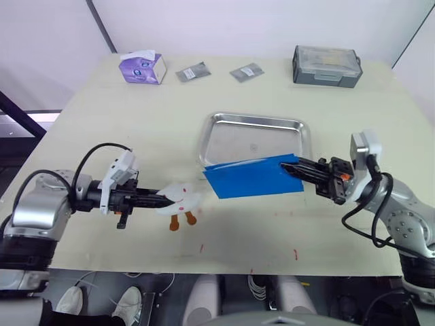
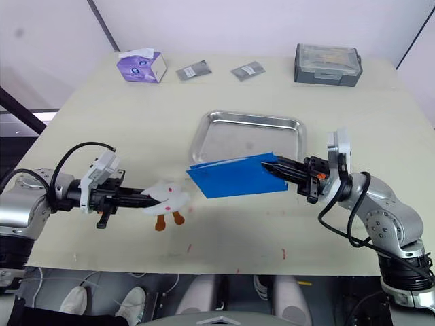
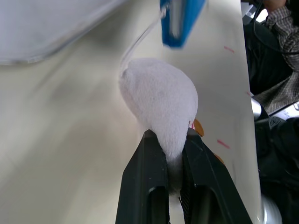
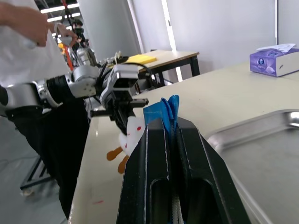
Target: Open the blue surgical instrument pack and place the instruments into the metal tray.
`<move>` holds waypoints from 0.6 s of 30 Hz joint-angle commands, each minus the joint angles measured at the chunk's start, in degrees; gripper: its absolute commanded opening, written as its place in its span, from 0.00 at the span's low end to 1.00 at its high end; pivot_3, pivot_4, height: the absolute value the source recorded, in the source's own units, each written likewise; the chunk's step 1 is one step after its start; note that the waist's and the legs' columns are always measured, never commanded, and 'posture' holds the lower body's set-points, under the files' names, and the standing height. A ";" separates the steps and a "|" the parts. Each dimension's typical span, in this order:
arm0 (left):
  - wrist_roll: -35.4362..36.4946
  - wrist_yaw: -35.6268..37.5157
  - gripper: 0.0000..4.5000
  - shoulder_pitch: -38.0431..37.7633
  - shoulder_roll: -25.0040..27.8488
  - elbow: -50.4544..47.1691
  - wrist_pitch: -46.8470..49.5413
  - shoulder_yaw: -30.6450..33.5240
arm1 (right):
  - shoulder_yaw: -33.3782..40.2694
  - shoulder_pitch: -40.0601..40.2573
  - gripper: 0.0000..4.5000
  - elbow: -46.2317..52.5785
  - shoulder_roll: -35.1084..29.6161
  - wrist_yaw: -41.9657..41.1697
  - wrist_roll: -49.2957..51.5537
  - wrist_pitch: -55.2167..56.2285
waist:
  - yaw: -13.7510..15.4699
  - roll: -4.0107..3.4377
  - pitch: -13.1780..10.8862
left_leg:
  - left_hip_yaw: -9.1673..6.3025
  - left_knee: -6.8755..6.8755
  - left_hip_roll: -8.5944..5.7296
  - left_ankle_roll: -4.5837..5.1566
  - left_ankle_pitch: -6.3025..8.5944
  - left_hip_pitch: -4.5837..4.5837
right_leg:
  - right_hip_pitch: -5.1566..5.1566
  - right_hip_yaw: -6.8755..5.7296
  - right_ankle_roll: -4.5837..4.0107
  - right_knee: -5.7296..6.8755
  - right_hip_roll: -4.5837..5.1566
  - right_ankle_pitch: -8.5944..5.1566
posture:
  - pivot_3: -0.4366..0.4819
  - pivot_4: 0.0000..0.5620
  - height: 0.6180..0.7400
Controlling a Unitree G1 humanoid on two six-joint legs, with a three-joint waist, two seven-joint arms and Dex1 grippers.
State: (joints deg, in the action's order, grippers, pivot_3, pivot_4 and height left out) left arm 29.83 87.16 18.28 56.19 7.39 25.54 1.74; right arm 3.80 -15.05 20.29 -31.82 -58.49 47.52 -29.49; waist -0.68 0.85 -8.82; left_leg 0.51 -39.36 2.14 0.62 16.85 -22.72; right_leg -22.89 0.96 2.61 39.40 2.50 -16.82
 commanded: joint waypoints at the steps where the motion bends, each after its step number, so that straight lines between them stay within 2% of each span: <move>1: -0.90 -0.18 0.02 1.19 -0.20 0.64 -1.33 0.84 | -2.72 1.12 0.00 1.18 -2.15 -4.15 -7.10 6.95 | -0.09 0.00 0.00 | 0.02 0.00 -0.01 0.00 0.00 0.00 | -0.02 0.02 0.00 0.00 0.00 0.00 | 0.48 0.27 1.00; 3: -0.82 -0.04 0.02 1.76 -0.43 0.91 -0.78 0.83 | -4.01 2.54 0.00 0.30 -2.37 -5.59 -9.94 9.94 | -0.07 0.00 0.00 | 0.05 0.01 -0.01 0.00 0.00 -0.04 | -0.08 0.05 0.00 0.00 -0.01 0.00 | 0.48 0.27 1.00; 6: -1.36 0.53 0.02 1.91 -0.15 1.07 -0.76 0.49 | -2.33 2.47 0.00 -0.19 0.26 -3.76 -7.09 9.71 | -0.31 0.01 0.00 | 0.10 0.00 0.00 0.00 0.00 -0.07 | -0.15 0.12 0.00 0.03 -0.01 0.00 | 0.48 0.27 1.00; 12: -1.77 0.70 0.02 1.97 -0.17 0.88 -0.48 0.37 | 3.75 0.18 0.00 1.59 7.98 4.88 8.95 2.61 | -0.18 0.01 -0.01 | 0.12 0.00 0.03 0.00 0.00 -0.03 | -0.19 0.15 -0.01 0.21 -0.01 0.00 | 0.48 0.27 1.00; 18: -1.44 0.59 0.02 2.34 -0.39 0.06 0.26 0.28 | 7.29 0.95 0.00 2.71 10.71 10.18 18.97 -1.52 | 0.02 0.01 -0.01 | 0.14 0.00 0.02 0.00 0.00 -0.06 | -0.18 0.15 0.00 0.16 0.02 0.00 | 0.48 0.27 1.00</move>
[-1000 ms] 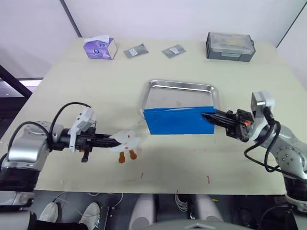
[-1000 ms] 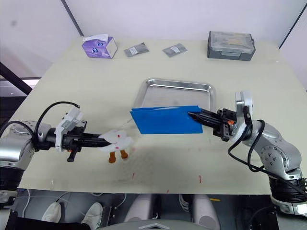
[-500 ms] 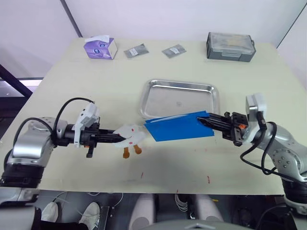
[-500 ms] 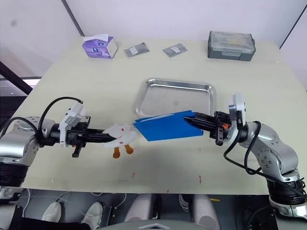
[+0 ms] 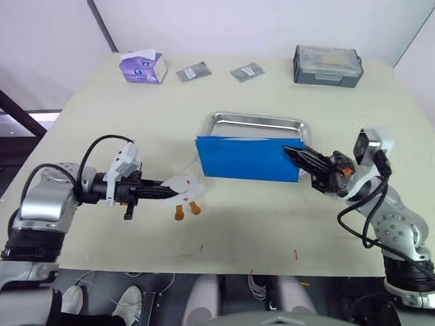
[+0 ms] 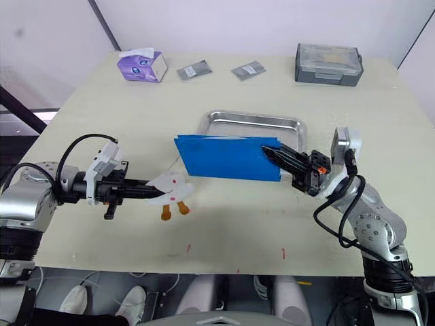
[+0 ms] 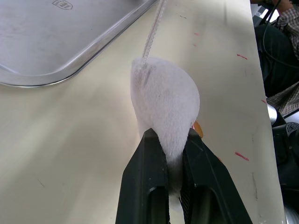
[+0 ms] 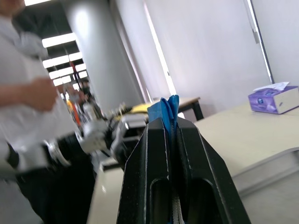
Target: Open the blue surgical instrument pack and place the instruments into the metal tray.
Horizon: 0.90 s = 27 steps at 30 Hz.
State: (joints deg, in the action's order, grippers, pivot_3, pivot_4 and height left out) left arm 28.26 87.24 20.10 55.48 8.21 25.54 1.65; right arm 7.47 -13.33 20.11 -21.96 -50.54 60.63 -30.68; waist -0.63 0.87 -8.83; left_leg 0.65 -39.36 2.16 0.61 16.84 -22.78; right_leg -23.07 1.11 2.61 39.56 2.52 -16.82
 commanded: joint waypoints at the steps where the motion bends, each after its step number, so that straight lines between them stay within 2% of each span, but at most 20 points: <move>1: 0.18 0.57 0.02 0.51 0.32 -0.89 0.35 0.37 | 4.24 -1.13 0.00 2.92 1.43 3.57 7.19 -0.45 | -0.07 0.00 0.00 | 0.01 0.00 0.00 0.00 0.00 0.00 | 0.00 0.01 0.00 0.00 0.00 0.00 | 0.48 0.27 1.00; 14: 1.04 1.24 0.02 -1.20 0.33 -4.87 1.74 -0.31 | 4.31 -4.40 0.00 4.71 10.14 14.20 7.97 2.23 | -0.24 -0.01 -0.01 | 0.07 0.00 0.01 0.00 0.00 0.01 | -0.06 0.10 0.00 0.08 -0.05 0.00 | 0.48 0.27 1.00; 18: -0.23 2.77 0.02 -0.73 1.68 -1.92 0.27 -0.25 | -3.97 -0.76 0.00 5.96 1.17 2.89 -7.64 4.80 | -0.20 -0.03 -0.02 | 0.12 0.00 -0.01 0.00 0.00 0.01 | -0.07 0.13 0.00 0.05 -0.05 0.00 | 0.48 0.27 1.00; 27: -2.37 5.24 0.02 3.02 6.07 4.23 -1.92 -3.16 | -11.71 3.19 0.00 0.31 -4.71 -9.47 -23.90 16.79 | -0.17 -0.01 -0.02 | 0.12 0.00 -0.01 0.00 0.00 0.02 | -0.10 0.13 -0.01 0.07 -0.09 -0.01 | 0.48 0.27 1.00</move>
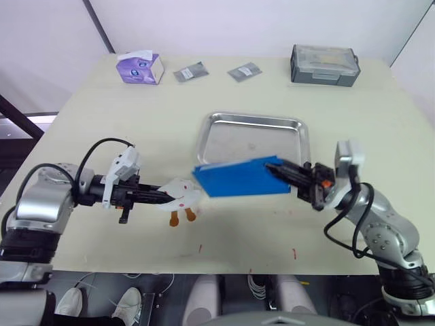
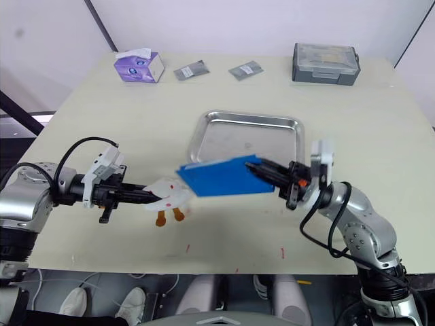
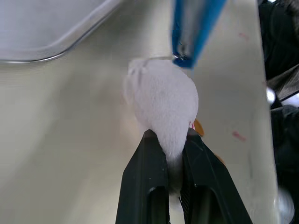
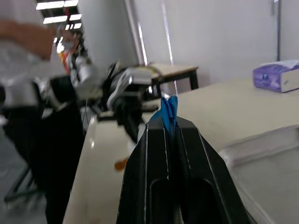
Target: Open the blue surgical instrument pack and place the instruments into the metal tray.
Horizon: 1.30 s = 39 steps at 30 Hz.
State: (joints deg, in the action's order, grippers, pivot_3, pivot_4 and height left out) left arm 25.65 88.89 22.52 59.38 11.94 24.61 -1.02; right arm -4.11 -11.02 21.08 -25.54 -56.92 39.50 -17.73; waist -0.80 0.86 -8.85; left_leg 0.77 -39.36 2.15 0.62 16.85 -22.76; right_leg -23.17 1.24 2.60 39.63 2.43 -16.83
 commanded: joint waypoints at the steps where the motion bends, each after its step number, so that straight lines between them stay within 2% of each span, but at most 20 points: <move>1: 0.91 3.61 0.02 -0.27 3.07 -0.44 -0.93 -1.39 | 0.00 0.99 0.00 -1.24 -0.60 -3.22 -2.67 4.42 | -0.01 0.00 -0.01 | 0.00 0.00 0.00 0.00 0.00 0.00 | 0.00 0.00 0.00 -0.01 0.00 0.00 | 0.48 0.27 1.00; 4: 2.53 3.61 0.02 -2.78 3.83 -4.46 0.99 -2.87 | 0.51 0.22 0.00 -1.81 2.79 -0.99 -0.46 4.41 | -0.08 0.00 -0.01 | 0.02 0.00 0.01 0.00 0.00 0.00 | 0.00 0.04 0.00 -0.02 0.00 0.00 | 0.48 0.27 1.00; 10: 3.43 3.61 0.02 -4.52 5.27 -6.11 2.04 -3.16 | 0.18 1.85 0.00 -4.76 2.90 -2.53 -4.67 7.54 | 0.12 0.06 -0.04 | 0.04 0.00 0.04 0.00 0.00 0.00 | -0.04 0.06 0.00 0.05 0.00 0.00 | 0.48 0.27 1.00; 18: 2.49 3.61 0.02 -4.01 4.90 -4.77 1.32 -4.02 | 1.53 4.41 0.00 -12.13 -2.00 -7.90 -8.83 12.96 | 0.02 0.06 -0.04 | 0.07 0.00 0.03 0.00 0.00 0.03 | -0.04 0.07 0.00 0.07 -0.01 0.00 | 0.48 0.27 1.00; 33: 0.80 3.61 0.02 -3.61 4.36 -1.16 -2.90 -6.23 | -1.53 4.39 0.00 -14.14 -7.65 -13.87 -16.45 20.12 | -0.07 0.06 -0.04 | 0.10 0.00 0.05 0.00 0.00 0.06 | -0.06 0.13 -0.01 0.10 -0.05 -0.01 | 0.48 0.27 1.00; 35: 0.41 3.61 0.02 -3.65 4.02 -0.57 -3.53 -6.45 | -0.92 3.79 0.00 -14.19 -7.37 -13.18 -15.31 19.43 | -0.05 0.06 -0.04 | 0.11 0.00 0.05 0.00 0.00 0.06 | -0.06 0.14 -0.01 0.10 -0.05 -0.01 | 0.48 0.27 1.00; 39: -0.51 3.61 0.02 -3.74 3.24 0.44 -4.53 -6.78 | 1.96 3.34 0.00 -11.25 -4.77 -10.86 -6.46 13.23 | 0.02 0.06 -0.04 | 0.10 0.00 0.05 0.00 0.00 0.06 | -0.06 0.13 -0.01 0.11 -0.05 -0.01 | 0.48 0.27 1.00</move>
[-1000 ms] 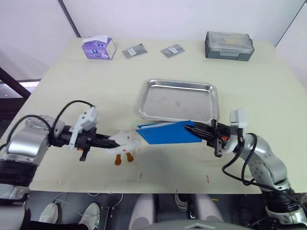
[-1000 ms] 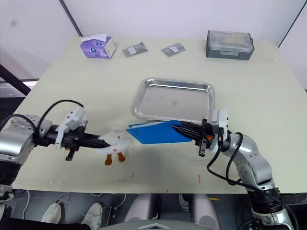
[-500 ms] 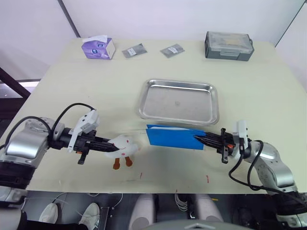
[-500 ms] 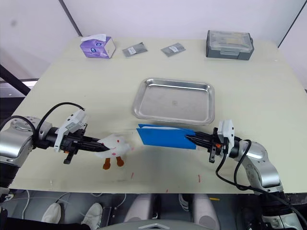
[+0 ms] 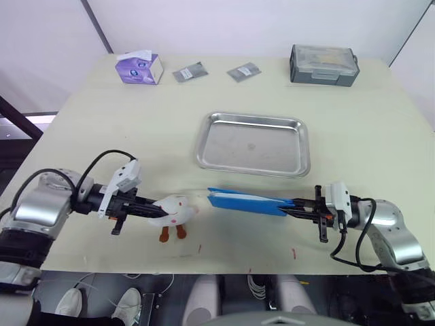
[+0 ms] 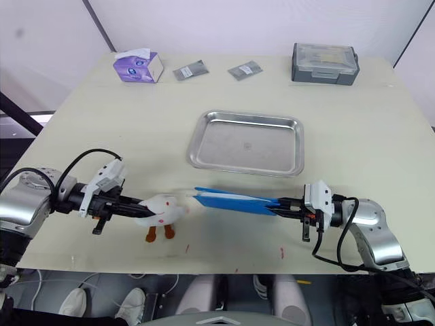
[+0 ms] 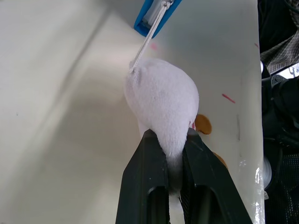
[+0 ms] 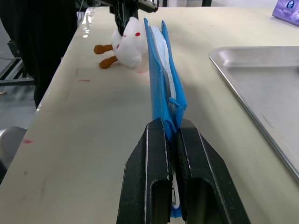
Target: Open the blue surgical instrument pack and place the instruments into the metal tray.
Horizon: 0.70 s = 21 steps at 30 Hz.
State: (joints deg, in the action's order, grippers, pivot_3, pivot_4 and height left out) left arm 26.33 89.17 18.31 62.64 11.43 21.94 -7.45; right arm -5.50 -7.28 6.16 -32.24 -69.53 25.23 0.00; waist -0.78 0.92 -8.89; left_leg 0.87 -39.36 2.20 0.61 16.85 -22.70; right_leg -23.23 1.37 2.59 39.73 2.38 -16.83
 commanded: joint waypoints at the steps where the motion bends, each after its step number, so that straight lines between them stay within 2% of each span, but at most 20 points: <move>1: -1.30 3.33 0.02 0.49 -0.07 1.17 -2.04 -0.40 | 4.00 -0.47 0.00 4.52 2.51 2.44 9.73 -5.79 | 0.01 0.00 0.00 | 0.01 0.00 0.00 0.00 0.00 0.00 | 0.00 0.01 0.00 0.00 0.00 0.00 | 0.48 0.27 1.00; 13: -0.65 3.33 0.02 0.74 0.28 2.39 -3.64 -1.37 | 9.48 -2.47 0.00 12.77 8.61 11.54 28.34 -19.64 | 0.03 -0.01 0.00 | 0.00 0.00 0.00 0.00 0.00 -0.01 | 0.00 0.01 0.00 0.02 0.01 0.00 | 0.48 0.27 1.00; 18: -0.41 3.33 0.02 0.73 0.20 2.18 -3.90 -1.39 | 6.34 -0.51 0.00 12.28 6.00 7.73 20.85 -17.43 | 0.06 0.00 0.00 | 0.00 0.00 0.00 0.00 0.00 -0.02 | 0.00 0.00 0.00 0.01 0.01 0.00 | 0.48 0.27 1.00; 21: -0.50 3.33 0.02 0.72 -0.10 2.35 -4.19 -1.32 | 6.11 -0.27 0.00 12.09 6.20 7.55 20.19 -17.14 | 0.07 0.00 0.00 | 0.00 0.00 -0.01 0.00 0.00 -0.03 | 0.00 0.00 0.00 -0.01 0.01 0.00 | 0.48 0.27 1.00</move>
State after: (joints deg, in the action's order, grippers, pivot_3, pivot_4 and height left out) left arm 26.03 89.22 19.20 62.16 13.69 18.62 -8.97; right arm 0.20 -7.05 16.78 -26.46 -61.32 44.80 -18.54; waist -0.71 0.92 -8.89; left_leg 0.87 -39.36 2.19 0.62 16.85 -22.72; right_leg -23.23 1.37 2.59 39.73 2.39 -16.83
